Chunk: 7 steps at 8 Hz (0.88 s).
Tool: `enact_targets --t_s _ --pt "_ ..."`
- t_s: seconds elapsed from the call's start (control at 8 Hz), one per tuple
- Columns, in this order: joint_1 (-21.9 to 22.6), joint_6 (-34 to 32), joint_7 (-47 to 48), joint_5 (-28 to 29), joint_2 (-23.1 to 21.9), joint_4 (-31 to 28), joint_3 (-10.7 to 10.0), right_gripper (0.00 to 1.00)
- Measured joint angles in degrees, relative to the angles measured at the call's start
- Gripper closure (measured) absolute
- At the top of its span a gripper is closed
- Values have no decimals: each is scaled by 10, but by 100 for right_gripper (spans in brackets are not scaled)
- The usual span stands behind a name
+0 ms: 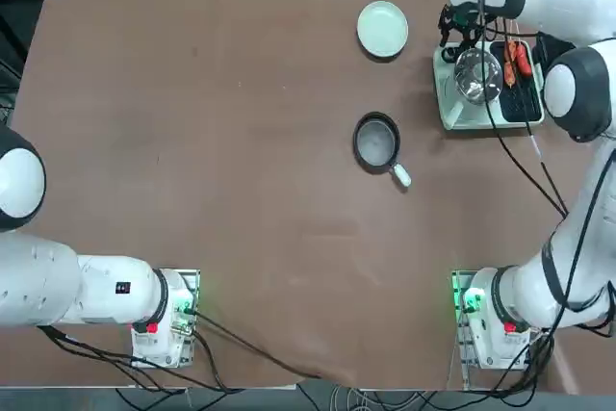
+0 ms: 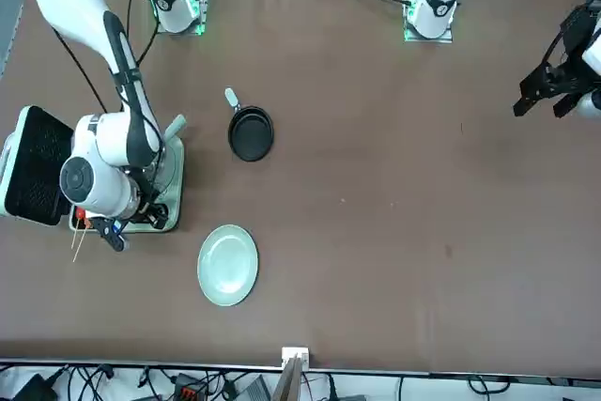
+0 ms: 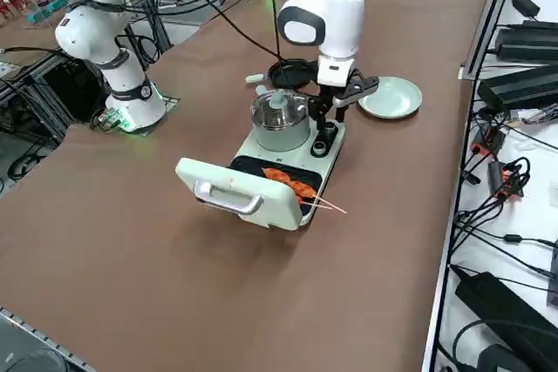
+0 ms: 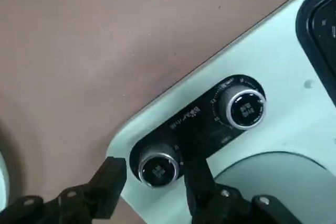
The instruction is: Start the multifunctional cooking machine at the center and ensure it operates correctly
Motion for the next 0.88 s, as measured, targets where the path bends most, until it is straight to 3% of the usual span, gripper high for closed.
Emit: enact_targets --t_s 0.88 --pt "0 2 -10 0 1 0 0 34"
